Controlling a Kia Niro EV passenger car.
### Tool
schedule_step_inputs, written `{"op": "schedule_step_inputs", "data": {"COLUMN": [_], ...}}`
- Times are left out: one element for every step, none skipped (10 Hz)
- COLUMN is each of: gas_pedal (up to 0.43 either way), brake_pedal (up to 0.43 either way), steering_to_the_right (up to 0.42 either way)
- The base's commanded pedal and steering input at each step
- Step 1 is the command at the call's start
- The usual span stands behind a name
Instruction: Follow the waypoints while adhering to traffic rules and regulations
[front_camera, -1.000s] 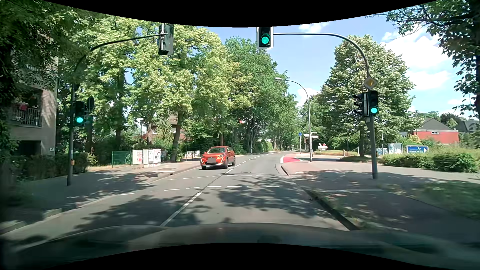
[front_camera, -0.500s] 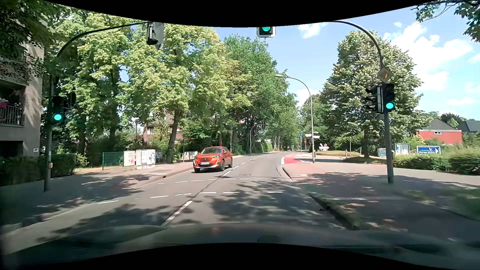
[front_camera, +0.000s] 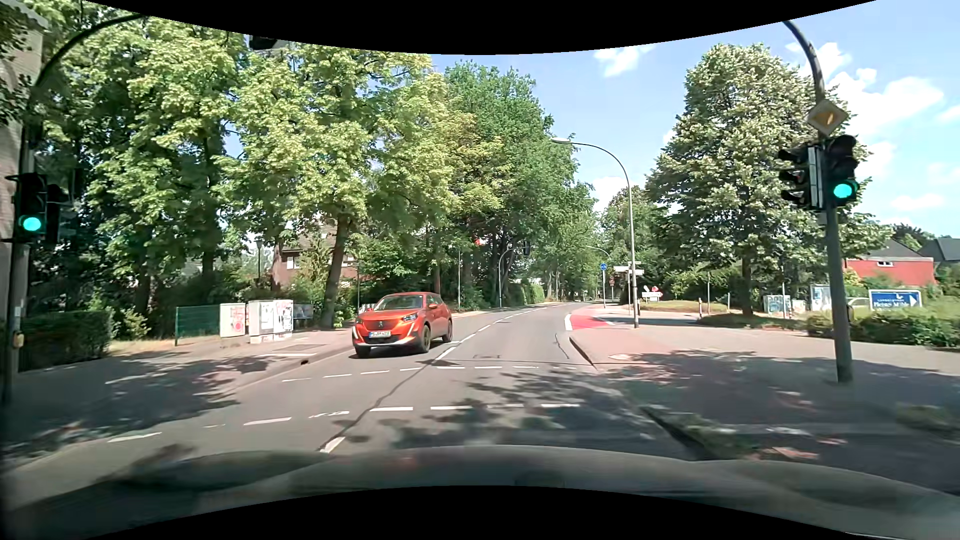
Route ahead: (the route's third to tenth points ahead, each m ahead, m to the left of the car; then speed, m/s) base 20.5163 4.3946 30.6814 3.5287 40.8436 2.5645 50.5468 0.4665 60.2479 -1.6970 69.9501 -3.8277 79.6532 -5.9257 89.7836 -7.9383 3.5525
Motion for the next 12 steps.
{"op": "schedule_step_inputs", "data": {"gas_pedal": [0.26, 0.26, 0.26, 0.26, 0.248, 0.248, 0.248, 0.248, 0.24, 0.24, 0.228, 0.138], "brake_pedal": [0.018, 0.018, 0.018, 0.018, 0.018, 0.018, 0.018, 0.018, 0.018, 0.018, 0.018, 0.018], "steering_to_the_right": [0.006, 0.006, 0.006, 0.006, 0.006, 0.007, 0.007, 0.007, 0.007, 0.007, 0.007, 0.006]}}
